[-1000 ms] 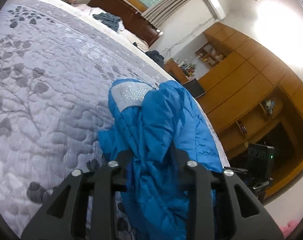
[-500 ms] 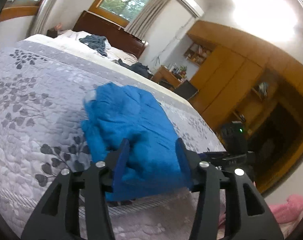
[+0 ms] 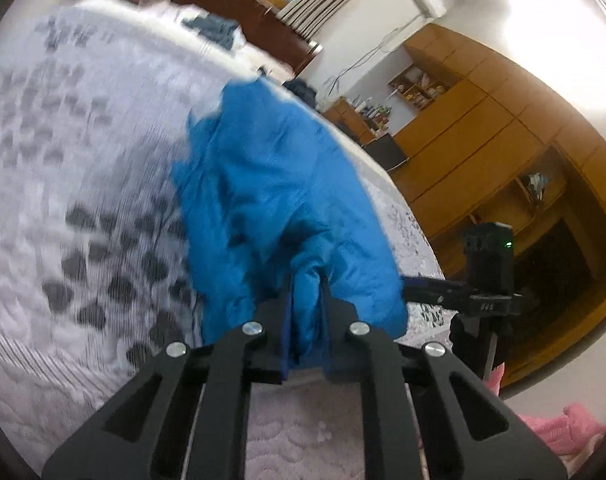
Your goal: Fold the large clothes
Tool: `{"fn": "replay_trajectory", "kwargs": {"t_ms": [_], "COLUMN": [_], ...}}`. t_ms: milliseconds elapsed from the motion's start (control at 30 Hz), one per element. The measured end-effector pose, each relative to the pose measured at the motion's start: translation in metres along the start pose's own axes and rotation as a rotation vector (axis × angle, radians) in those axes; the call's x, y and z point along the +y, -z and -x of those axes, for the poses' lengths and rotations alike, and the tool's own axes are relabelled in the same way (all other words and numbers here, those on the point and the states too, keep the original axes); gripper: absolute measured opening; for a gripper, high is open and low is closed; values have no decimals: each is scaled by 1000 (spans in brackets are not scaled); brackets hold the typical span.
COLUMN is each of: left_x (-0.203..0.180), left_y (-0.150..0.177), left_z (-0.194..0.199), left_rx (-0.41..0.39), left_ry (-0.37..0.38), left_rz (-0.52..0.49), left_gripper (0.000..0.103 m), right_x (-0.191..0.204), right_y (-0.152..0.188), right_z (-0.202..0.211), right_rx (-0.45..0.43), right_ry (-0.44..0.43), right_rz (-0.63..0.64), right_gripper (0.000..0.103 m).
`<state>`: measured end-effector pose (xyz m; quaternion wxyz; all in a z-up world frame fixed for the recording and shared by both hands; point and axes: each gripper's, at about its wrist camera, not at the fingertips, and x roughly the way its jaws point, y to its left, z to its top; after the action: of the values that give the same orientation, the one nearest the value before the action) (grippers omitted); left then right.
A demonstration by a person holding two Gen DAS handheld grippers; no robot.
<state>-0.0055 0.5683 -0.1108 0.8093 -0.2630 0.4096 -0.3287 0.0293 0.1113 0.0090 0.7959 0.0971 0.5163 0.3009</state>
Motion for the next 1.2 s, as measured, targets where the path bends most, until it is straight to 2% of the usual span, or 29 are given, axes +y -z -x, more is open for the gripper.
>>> {"fn": "replay_trajectory", "kwargs": {"t_ms": [133, 300, 433, 567, 633, 667, 700, 733, 800, 867, 1067, 1200], "left_x": [19, 27, 24, 15, 8, 3, -2, -5, -11, -12, 4, 17], "left_y": [8, 9, 7, -1, -7, -11, -16, -21, -33, -46, -78, -87], "left_z": [-17, -35, -40, -29, -18, -13, -6, -3, 2, 1, -24, -38], "left_rx": [46, 77, 83, 73, 55, 34, 9, -4, -28, -43, 18, 51], "left_ry": [9, -11, -11, -4, -15, -18, -7, -13, -48, -70, -53, -71], "left_rz": [51, 44, 52, 39, 23, 14, -3, -19, -49, -53, -22, -13], "left_gripper": [10, 10, 11, 15, 34, 53, 63, 67, 81, 84, 84, 84], "right_x": [-4, -8, -12, -13, -17, -20, -24, -27, -37, -46, -81, -89], "right_y": [-1, 1, 0, 0, 0, 1, -1, -2, -6, -10, -23, -29], "right_z": [-6, -14, -18, -12, -3, 0, 6, 9, 14, 16, 6, -2], "right_rx": [13, 22, 25, 5, -19, -29, -45, -52, -70, -84, -90, -91], "right_ry": [0, -7, -28, -47, -59, -67, -89, -106, -157, -188, -302, -337], "right_rz": [-2, -12, -27, -29, -31, -35, -46, -54, -84, -110, -206, -223], "right_gripper": [76, 79, 80, 80, 80, 80, 80, 81, 85, 88, 90, 92]}}
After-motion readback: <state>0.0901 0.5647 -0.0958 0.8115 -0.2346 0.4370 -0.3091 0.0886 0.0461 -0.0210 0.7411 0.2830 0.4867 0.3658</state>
